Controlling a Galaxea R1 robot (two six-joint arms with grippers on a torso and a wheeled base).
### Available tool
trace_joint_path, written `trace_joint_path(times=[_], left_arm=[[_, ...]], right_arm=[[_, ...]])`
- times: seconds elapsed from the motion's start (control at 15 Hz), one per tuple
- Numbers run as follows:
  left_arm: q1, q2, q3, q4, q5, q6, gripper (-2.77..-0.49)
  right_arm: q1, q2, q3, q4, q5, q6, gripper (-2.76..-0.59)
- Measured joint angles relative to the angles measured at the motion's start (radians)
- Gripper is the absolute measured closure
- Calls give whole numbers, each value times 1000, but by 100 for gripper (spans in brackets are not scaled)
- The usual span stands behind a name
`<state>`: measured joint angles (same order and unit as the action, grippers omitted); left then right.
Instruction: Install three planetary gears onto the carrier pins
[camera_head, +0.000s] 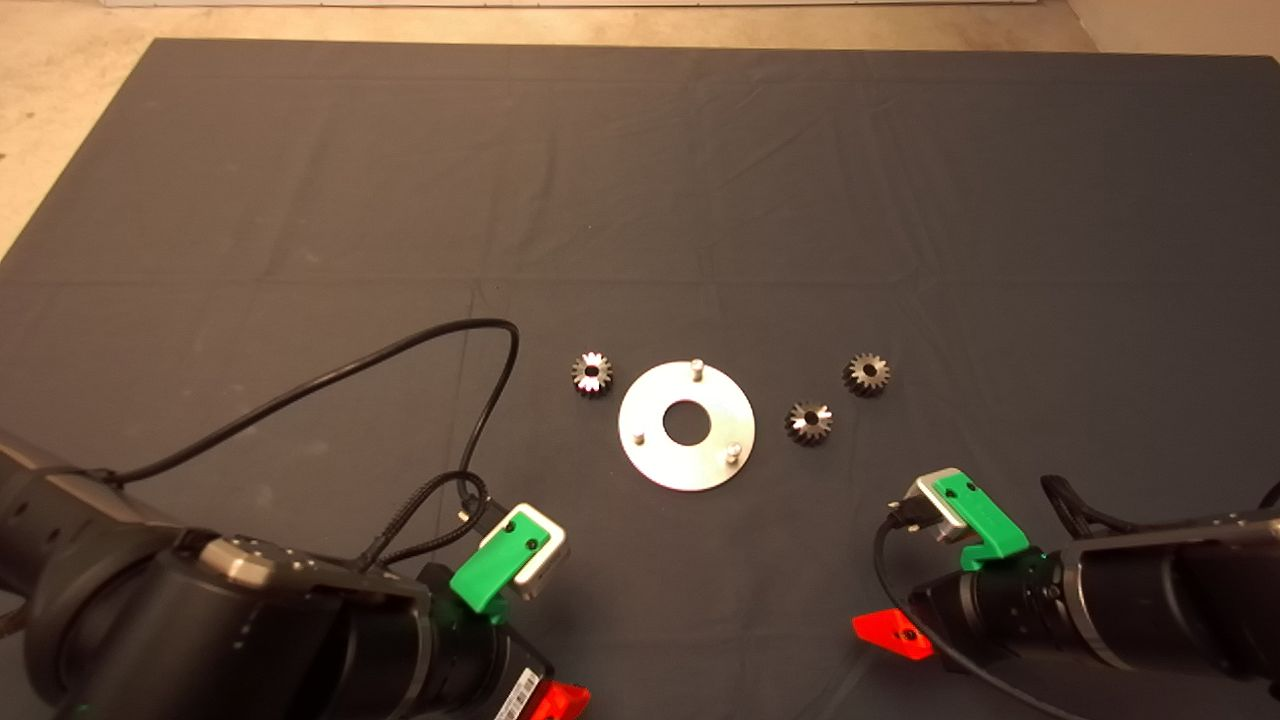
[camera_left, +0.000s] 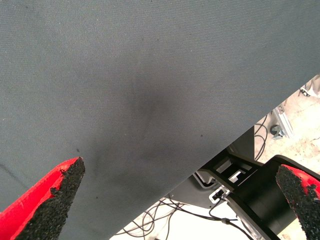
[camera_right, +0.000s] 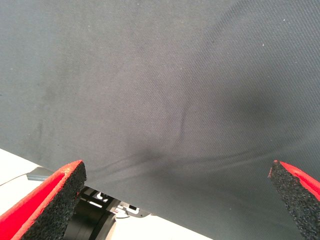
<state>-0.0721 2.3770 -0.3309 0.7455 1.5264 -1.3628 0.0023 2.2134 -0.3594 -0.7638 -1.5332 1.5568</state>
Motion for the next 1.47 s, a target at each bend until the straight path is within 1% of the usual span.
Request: trace_joint_path(times=[0.4,0.53,0.67,0.73,0.8,0.87,0.93,1.07,1.13,1.33,1.4,1.47], left_arm=[[0,3,0,0,0,0,-277],[1,10,0,0,0,0,-277],[9,12,0,1,0,0,-277],[12,17,0,1,0,0,-277],[14,27,0,1,0,0,-277],[14,43,0,1,1,0,-277],[14,68,0,2,1,0,-277],[14,132,0,2,-1,-1,-277],[14,150,0,3,-1,-1,-277],[14,153,0,3,0,-2,-277],[14,153,0,3,1,-2,-277],[14,152,0,3,1,-2,-277]], right_arm=[[0,0,0,-2,0,0,-275],[8,0,-1,-2,0,0,-275],[27,0,-6,-2,0,0,-275],[46,0,-13,-2,0,0,-275],[60,0,-20,-2,0,0,-275],[70,1,-27,0,0,-1,-275],[74,3,-39,2,0,-1,-275],[81,15,-64,5,0,-7,-275],[87,17,-72,5,1,-8,-275],[106,20,-91,17,0,-13,-275],[116,23,-100,25,0,-15,-275],[135,29,-120,37,0,-21,-275]])
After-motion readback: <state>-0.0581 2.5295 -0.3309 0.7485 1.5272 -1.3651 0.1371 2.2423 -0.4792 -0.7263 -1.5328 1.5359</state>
